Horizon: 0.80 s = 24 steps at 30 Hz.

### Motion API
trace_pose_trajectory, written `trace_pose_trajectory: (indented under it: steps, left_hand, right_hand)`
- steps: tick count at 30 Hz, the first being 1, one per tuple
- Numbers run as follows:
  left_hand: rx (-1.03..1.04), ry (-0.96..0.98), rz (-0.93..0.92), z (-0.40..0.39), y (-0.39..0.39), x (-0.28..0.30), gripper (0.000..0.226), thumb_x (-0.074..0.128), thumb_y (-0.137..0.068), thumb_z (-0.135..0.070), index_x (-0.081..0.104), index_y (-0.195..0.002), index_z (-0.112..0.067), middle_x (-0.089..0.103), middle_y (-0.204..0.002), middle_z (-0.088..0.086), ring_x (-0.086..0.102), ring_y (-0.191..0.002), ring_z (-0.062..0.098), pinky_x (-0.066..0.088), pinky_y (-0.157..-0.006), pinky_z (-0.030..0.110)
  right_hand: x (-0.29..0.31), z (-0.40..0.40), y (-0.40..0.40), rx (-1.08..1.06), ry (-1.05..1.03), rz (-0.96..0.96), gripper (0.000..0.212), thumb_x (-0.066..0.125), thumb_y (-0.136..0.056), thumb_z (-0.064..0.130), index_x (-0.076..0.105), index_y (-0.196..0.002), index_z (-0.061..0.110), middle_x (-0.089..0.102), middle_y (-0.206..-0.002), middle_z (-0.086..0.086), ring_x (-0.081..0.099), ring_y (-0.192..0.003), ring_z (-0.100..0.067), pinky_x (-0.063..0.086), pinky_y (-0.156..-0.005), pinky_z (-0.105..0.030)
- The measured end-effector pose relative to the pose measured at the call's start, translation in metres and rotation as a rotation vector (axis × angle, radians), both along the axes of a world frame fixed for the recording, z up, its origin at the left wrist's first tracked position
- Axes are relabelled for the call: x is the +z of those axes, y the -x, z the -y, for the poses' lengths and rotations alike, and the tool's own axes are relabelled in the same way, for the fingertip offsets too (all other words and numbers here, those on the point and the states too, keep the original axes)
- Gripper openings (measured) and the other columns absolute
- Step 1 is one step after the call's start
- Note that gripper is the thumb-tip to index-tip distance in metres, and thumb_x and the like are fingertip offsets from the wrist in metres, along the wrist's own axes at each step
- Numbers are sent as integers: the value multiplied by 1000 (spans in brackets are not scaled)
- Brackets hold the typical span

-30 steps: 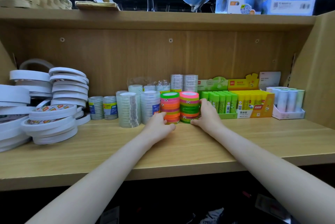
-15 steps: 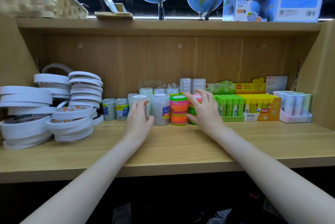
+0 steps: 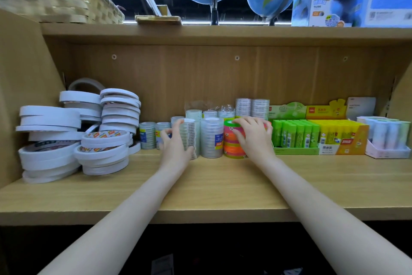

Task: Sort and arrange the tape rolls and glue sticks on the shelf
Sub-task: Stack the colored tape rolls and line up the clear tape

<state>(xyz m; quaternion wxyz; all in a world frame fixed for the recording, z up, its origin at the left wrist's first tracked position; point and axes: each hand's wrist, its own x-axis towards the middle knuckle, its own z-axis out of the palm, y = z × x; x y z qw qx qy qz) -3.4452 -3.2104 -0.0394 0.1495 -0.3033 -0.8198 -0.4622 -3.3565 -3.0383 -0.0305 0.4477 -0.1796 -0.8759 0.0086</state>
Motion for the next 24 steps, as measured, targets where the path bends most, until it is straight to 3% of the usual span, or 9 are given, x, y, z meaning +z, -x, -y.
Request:
trace_pose_trajectory:
  steps: [7,19,21,24]
  left_hand:
    - [104,72,-84,-10,3,-4,69,59,-88,-7,23,-142,-30,19,-135,13,33,-118,35,34,-95,36]
    - [79,59,-147,4,-3,-4,74,55,-87,-5,17,-145,-30,26,-131,11,39,-115,31,37,-90,33]
    - [93,79,-270,20,-11,-3,72,53,-86,-5,20,-145,-26,31,-130,10,43,-113,28,39,-88,34]
    - [198,171,-679,59,-13,-5,68,63,-69,-1,44,-133,-14,52,-116,11,56,-98,30,47,-79,40]
  right_hand:
    - [-5,-4,-5,-46,-87,116,54,57,-88,40,40,-136,24,42,-140,4,32,-131,-18,12,-111,-43]
    - [-7,1,-5,-96,-169,182,79,67,-78,43,30,-144,18,32,-148,-6,25,-140,-22,3,-112,-56]
    - [-5,6,-6,-59,-180,108,80,75,-73,39,39,-139,13,38,-144,-13,32,-136,-29,9,-110,-59]
    - [-1,22,-10,42,-222,-12,71,80,-68,32,51,-128,8,49,-133,-16,42,-126,-33,23,-106,-59]
